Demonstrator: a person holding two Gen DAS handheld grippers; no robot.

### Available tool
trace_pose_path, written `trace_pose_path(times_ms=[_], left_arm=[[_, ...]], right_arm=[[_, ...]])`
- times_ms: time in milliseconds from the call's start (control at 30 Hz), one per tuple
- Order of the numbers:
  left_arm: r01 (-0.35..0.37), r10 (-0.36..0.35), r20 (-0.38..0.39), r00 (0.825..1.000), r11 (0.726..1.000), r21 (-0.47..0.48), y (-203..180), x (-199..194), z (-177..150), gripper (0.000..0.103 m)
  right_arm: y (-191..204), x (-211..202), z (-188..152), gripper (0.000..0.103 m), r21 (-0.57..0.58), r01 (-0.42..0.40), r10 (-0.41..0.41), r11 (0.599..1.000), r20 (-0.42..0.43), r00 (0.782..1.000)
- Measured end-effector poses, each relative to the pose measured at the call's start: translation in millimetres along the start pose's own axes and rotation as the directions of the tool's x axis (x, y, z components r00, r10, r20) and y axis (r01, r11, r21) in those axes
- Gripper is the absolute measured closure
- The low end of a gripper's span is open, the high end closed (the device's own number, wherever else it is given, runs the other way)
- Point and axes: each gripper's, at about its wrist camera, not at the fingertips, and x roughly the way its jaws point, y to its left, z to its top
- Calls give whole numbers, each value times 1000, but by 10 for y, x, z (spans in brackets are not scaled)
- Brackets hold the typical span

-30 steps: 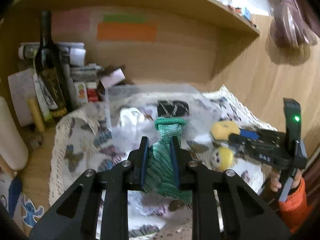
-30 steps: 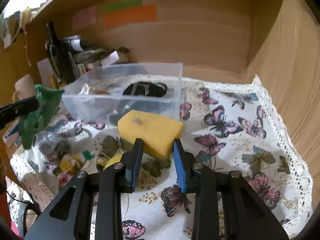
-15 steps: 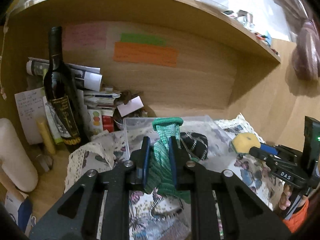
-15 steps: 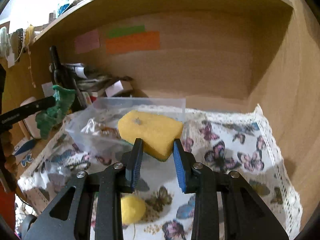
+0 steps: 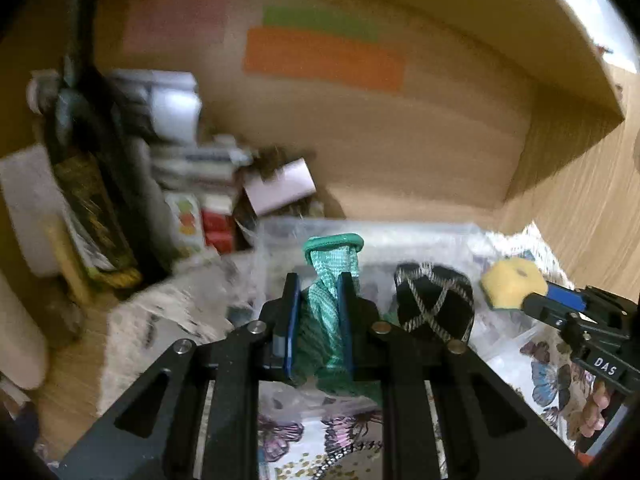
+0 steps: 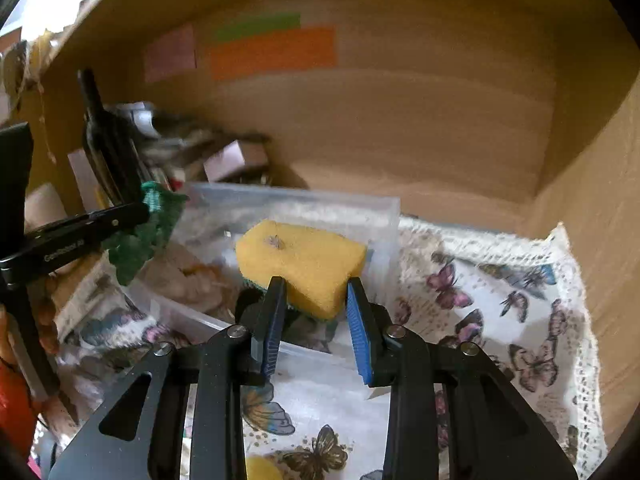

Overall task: Organize soft objects
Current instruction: 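Release the green cloth into the box with left tool while right tool releases the sponge there, then grasp the plastic bag of grey knit with left tool while right tool grasps the yellow felt ball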

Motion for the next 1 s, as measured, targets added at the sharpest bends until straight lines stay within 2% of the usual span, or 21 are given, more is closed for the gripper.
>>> trace_pose_path(times_ms=[100, 200, 233, 300, 400, 467, 600, 733, 767, 867, 1000], left_arm=[[-14, 15, -33, 999, 999, 42, -61, 121, -59, 85], [-23, 27, -48, 998, 997, 77, -101, 122, -75, 84], [-26, 30, -50, 998, 996, 84, -110, 112, -73, 82], [-47, 51, -40, 998, 994, 95, -125, 63, -64, 78], [-41, 43, -17, 999, 993, 113, -154, -62, -64, 63], [-28, 28, 1, 1000, 992, 123, -191, -178, -74, 50], [-8, 2, 40, 999, 988, 155, -281, -408, -93, 35], [6, -16, 63, 998, 986, 168, -331, -618, -124, 11], [11, -22, 64, 998, 986, 166, -331, -666, -139, 4], [23, -33, 58, 998, 987, 159, -311, -778, -204, 2], [37, -37, 3, 999, 989, 145, -242, -821, -339, 1]], right_arm=[[20, 151, -47, 75, -16, 3, -4, 1000, -45, 999], [14, 162, -41, 71, -20, 17, -18, 1000, -47, 999], [11, 150, -36, 68, -21, 20, -21, 1000, -48, 999], [-11, 117, -40, 50, -10, 26, -26, 1000, -40, 999], [-10, 38, -36, 45, -7, 24, -24, 1000, -20, 1000], [16, -51, -40, 42, -16, 34, -34, 999, -2, 999], [71, -236, -28, 40, -28, 26, -25, 999, 32, 999], [133, -409, -40, 38, -37, 22, -20, 999, 64, 998], [155, -448, -45, 35, -39, 20, -17, 999, 72, 997], [207, -570, -88, 29, -44, 19, -15, 999, 99, 995], [231, -691, -188, 28, -43, 4, 1, 999, 107, 994]])
